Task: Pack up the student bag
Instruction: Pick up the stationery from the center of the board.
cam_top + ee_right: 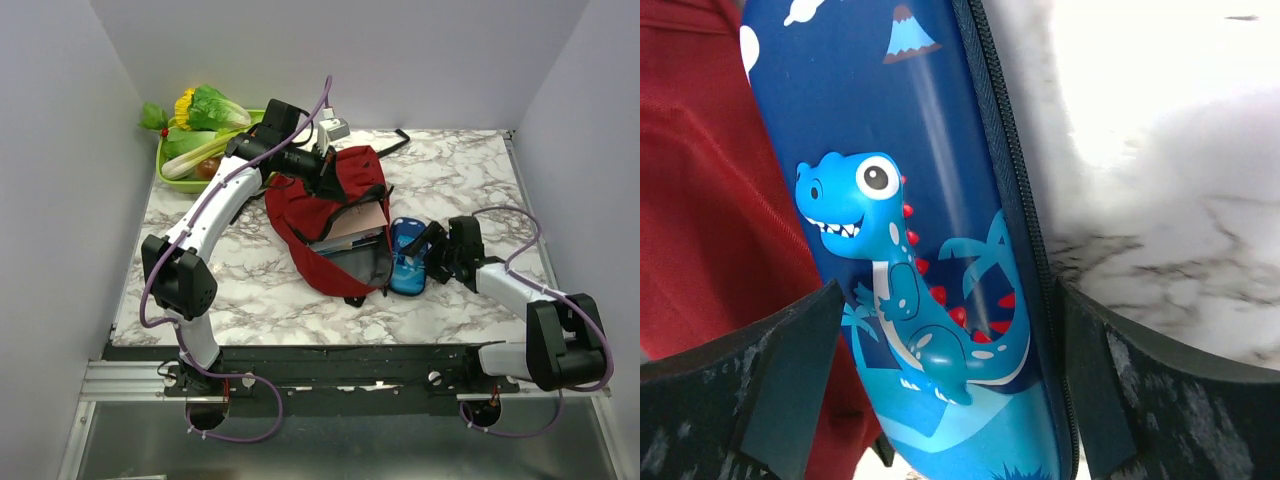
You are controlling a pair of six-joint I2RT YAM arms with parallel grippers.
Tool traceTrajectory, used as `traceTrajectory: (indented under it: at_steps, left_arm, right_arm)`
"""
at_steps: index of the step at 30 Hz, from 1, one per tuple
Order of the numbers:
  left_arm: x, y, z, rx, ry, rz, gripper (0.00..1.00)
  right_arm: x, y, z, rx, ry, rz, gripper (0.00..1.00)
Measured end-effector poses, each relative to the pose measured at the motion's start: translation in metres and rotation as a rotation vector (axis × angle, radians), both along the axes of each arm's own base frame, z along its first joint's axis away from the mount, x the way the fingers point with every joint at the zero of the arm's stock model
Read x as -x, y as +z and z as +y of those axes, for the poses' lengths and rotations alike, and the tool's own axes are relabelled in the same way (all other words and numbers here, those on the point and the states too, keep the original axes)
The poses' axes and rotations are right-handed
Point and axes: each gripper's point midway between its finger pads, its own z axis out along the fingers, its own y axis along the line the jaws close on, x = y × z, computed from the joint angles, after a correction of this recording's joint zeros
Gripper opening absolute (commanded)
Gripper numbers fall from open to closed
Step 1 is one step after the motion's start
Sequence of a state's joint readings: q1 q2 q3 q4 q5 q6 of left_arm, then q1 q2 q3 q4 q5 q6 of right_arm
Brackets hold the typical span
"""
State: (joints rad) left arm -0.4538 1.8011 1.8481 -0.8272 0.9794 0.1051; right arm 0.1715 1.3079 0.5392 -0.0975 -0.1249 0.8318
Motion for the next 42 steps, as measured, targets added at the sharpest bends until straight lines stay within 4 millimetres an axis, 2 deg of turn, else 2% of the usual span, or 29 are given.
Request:
traceTrajectory:
  at_steps: [5, 10, 13, 17, 20, 30, 33, 34, 36, 37, 40, 42]
  left_arm:
    - [0.002, 0.000, 0.002, -0.010, -0.005, -0.002, 0.00]
    - [0.003, -0.001, 0.002, -0.015, -0.005, 0.004, 0.00]
    - [0.002, -0.002, 0.002, -0.016, -0.003, 0.004, 0.00]
    - [0.002, -0.002, 0.003, -0.019, 0.001, 0.004, 0.00]
    - [0.002, -0.002, 0.003, -0.019, 0.001, 0.004, 0.00]
    - [0.003, -0.002, -0.003, -0.026, -0.002, -0.003, 0.00]
    - [0.003, -0.002, -0.003, -0.026, -0.004, -0.003, 0.00]
    - [0.003, -0.002, -0.003, -0.026, -0.004, -0.004, 0.00]
    - [0.003, -0.002, -0.003, -0.026, -0.003, -0.003, 0.00]
    - [0.003, -0.001, -0.003, -0.026, -0.002, 0.000, 0.00]
    - [0.003, -0.001, -0.003, -0.026, -0.001, 0.002, 0.00]
    - [0.003, -0.002, -0.003, -0.025, 0.000, 0.003, 0.00]
  right_arm:
    - [-0.004, 0.008, 0.026, -0.151, 0.052, -0.106, 0.92]
    - [0.012, 0.017, 0.041, -0.265, 0.097, -0.161, 0.89]
    - [0.017, 0.043, 0.045, -0.311, 0.106, -0.252, 0.89]
    - [0.013, 0.085, 0.051, -0.369, 0.133, -0.390, 0.89]
    - [0.011, 0.097, 0.052, -0.388, 0.138, -0.434, 0.88]
    - [0.021, 0.042, 0.049, -0.340, 0.118, -0.247, 0.84]
    - [0.021, 0.036, 0.047, -0.320, 0.113, -0.223, 0.74]
    - [0.019, 0.036, 0.047, -0.314, 0.111, -0.221, 0.66]
    - [0.014, 0.035, 0.046, -0.297, 0.105, -0.212, 0.57]
    - [0.011, 0.036, 0.046, -0.288, 0.100, -0.208, 0.48]
    - [0.005, 0.046, 0.042, -0.254, 0.086, -0.216, 0.31]
    - [0.004, 0.062, 0.037, -0.222, 0.079, -0.240, 0.28]
